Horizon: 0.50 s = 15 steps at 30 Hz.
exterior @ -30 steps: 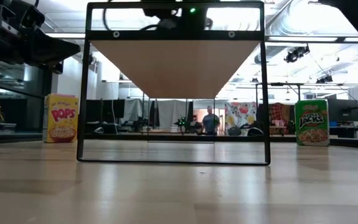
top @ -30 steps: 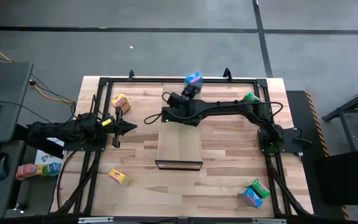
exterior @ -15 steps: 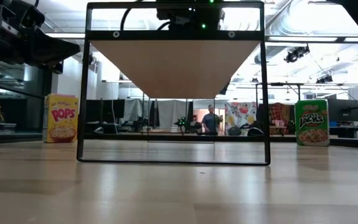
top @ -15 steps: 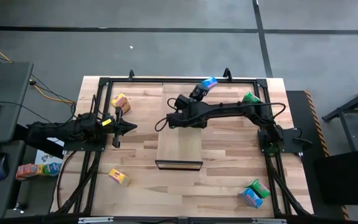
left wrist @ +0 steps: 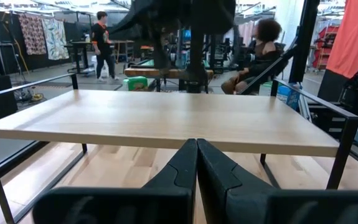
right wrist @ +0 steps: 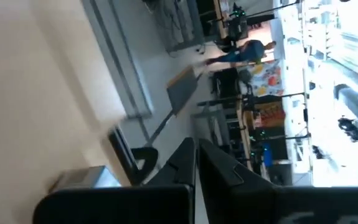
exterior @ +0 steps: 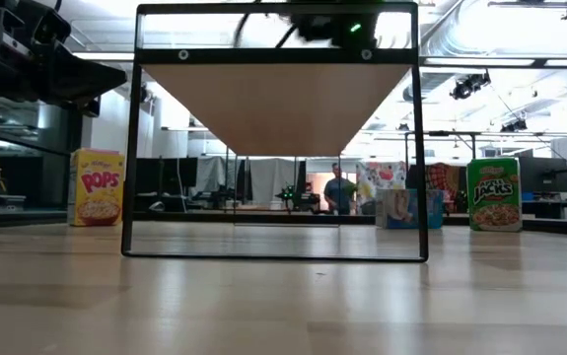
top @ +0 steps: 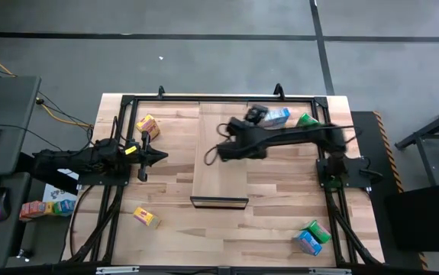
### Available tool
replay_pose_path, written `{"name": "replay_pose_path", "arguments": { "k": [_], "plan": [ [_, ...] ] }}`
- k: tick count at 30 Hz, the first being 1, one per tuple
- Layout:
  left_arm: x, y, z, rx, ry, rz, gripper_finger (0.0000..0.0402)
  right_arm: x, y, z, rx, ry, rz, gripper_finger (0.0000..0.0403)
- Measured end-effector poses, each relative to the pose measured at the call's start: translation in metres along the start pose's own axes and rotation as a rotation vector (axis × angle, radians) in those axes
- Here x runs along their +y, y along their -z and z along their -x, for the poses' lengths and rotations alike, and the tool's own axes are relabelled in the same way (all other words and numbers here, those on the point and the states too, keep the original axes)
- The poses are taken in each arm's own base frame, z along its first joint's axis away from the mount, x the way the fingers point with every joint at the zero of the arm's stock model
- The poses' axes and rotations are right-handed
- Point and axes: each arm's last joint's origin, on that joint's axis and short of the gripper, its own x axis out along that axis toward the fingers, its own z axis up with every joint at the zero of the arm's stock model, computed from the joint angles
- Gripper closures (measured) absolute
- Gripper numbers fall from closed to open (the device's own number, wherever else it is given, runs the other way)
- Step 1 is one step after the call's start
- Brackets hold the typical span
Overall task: Stack cereal on shelf
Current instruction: Adjust the blue cereal box on the shelf
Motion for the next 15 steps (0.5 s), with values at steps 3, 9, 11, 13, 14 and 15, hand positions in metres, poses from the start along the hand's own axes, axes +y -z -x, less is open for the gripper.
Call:
{"name": "replay_pose_path", "arguments": {
  "k": [3, 9, 11, 13, 14, 15],
  "plan": [
    [0.000, 0.000, 0.000, 0.001, 0.000, 0.000, 0.0398, -0.021, 0.036, 0.005, 0.027, -0.050, -0.066, 0.0403],
    [0.000, 0.000, 0.000, 0.003, 0.000, 0.000, 0.0398, -0.058, 0.099, 0.007, 0.046, -0.305, -0.237, 0.0403],
    [0.000, 0.000, 0.000, 0.003, 0.000, 0.000, 0.0398, -0.062, 0.113, 0.001, 0.014, -0.388, -0.280, 0.0403],
    [0.000, 0.000, 0.000, 0.003, 0.000, 0.000, 0.0398, -0.066, 0.122, -0.009, -0.008, -0.492, -0.342, 0.0402],
    [0.000, 0.000, 0.000, 0.003, 0.000, 0.000, 0.0398, -0.066, 0.125, -0.017, -0.011, -0.545, -0.362, 0.0398],
    [0.000, 0.000, 0.000, 0.003, 0.000, 0.000, 0.0398, -0.066, 0.128, -0.025, -0.011, -0.593, -0.372, 0.0392]
  ]
}}
